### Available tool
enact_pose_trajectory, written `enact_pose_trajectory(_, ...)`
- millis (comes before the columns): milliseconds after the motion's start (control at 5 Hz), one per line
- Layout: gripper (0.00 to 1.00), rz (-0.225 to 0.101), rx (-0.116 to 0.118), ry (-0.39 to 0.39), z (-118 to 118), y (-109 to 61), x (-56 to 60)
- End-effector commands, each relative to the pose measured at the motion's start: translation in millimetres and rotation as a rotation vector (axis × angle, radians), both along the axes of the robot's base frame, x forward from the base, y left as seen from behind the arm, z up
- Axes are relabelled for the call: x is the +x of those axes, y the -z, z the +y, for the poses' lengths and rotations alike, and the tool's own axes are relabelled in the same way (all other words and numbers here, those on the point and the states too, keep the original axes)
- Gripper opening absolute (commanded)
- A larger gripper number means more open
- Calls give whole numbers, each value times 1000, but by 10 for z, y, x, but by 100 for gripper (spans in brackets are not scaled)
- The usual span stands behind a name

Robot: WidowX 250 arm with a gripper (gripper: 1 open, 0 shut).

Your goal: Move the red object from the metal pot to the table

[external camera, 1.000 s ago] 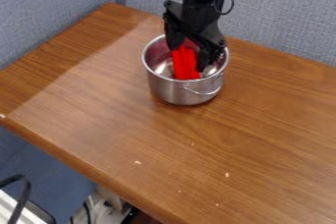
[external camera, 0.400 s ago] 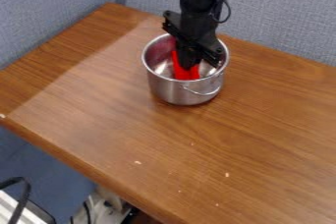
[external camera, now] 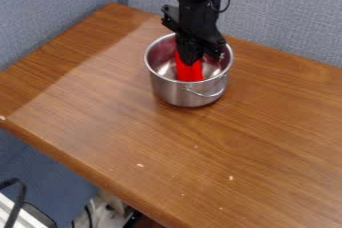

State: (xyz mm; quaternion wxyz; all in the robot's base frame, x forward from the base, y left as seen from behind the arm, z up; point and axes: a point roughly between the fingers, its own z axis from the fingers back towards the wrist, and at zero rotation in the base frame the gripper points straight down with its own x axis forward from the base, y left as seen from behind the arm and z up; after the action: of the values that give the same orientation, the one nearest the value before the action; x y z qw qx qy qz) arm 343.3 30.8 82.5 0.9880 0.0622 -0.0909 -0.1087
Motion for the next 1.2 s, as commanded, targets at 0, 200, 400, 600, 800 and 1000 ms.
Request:
enact_pose_trajectory(0, 0, -139, -8, -21, 69, -472, 75)
enact_pose_trajectory(200, 0, -182, -22, -31, 87, -660, 40)
enact_pose_trajectory(400, 100, -197, -34, -43, 124, -728, 19)
enact_pose_trajectory(600, 100, -186, -37, -42, 153, -705, 15)
enact_pose_trajectory(800, 100, -146, -50, -27, 129, -606, -23)
enact_pose_trajectory(1000, 100, -118, -51, -23, 111, -517, -34)
